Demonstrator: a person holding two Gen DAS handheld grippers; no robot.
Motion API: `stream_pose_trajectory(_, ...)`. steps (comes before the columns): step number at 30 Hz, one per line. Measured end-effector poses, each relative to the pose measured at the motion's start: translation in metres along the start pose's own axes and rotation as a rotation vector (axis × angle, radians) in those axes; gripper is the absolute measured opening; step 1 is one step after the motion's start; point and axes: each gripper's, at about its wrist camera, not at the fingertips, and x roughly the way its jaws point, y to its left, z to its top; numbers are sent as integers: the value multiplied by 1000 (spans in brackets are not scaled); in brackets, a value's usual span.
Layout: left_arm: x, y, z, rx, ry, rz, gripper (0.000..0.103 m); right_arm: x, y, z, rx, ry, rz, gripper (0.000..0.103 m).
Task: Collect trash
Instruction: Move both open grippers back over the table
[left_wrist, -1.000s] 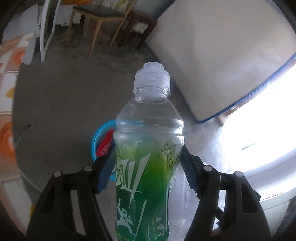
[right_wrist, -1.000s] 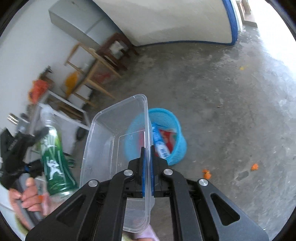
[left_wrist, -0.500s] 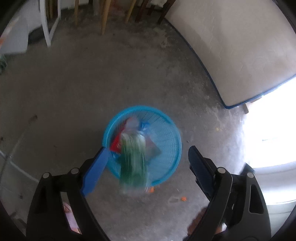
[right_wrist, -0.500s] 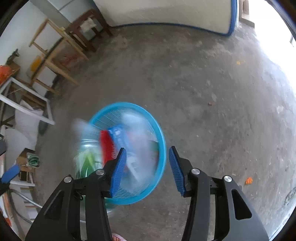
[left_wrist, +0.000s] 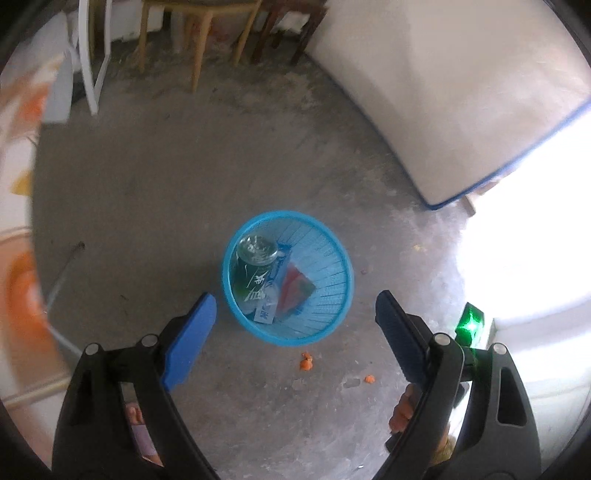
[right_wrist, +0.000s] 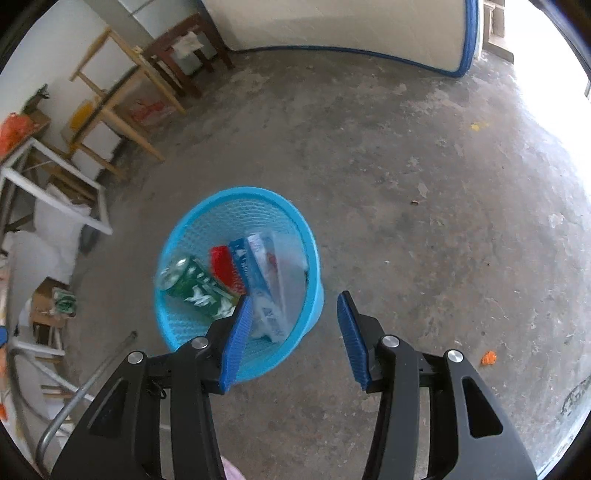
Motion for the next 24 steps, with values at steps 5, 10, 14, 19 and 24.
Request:
stream_pose_trajectory(5,-79,1,-35,66,-122,-18,84,-64,3,-33,-20,-51,124,69)
stream_pose_trajectory(10,-137,21,-99,119,-214,4,84,-114,19,-65,-78,-72,224,72)
stream_pose_trajectory(14,-177,46,-142,126,-310,80,84,-138,50,-73,-163,-69,266,72)
stream_pose_trajectory(19,-235,88,-189,74,-427,151,84,-168,117,-78,-290,-97,362,73)
stream_pose_trajectory(24,-279,125,-235,34,-510,262,84,-180,202,-102,-442,-58,466,73)
